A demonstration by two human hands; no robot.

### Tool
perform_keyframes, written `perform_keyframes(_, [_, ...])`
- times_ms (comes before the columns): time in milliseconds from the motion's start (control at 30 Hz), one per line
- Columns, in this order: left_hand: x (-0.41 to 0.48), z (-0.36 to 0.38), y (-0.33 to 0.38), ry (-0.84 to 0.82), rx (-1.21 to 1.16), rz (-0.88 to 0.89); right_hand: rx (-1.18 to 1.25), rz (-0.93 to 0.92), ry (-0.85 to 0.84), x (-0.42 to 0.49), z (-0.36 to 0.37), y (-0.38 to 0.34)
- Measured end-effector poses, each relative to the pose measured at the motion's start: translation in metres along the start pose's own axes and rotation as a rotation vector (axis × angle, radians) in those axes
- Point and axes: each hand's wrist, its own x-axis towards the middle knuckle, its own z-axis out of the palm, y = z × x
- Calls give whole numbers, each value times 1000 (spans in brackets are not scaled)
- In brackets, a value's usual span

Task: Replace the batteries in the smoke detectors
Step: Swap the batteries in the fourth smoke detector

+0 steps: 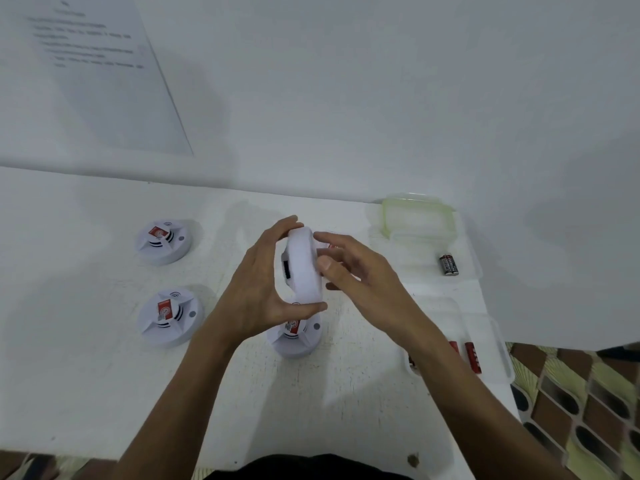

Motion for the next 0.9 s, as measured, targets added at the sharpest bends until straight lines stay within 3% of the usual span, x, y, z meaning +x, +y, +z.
perform_keyframes(300, [5,14,17,44,82,40,383,39,-55,-4,-14,3])
perform_keyframes(400, [5,19,13,-50,-91,-15,500,46,-57,-5,-20,9])
perform_keyframes(467, [5,12,10,-110,-81,-35,533,33,-68,-8,-22,10])
perform_keyframes(667, [6,-2,14,-174,-111,-19,248,6,-83,-13,-24,5])
perform_keyframes(900, [7,-2,15,-173,-62,-20,231,2,-53,-15,-23,6])
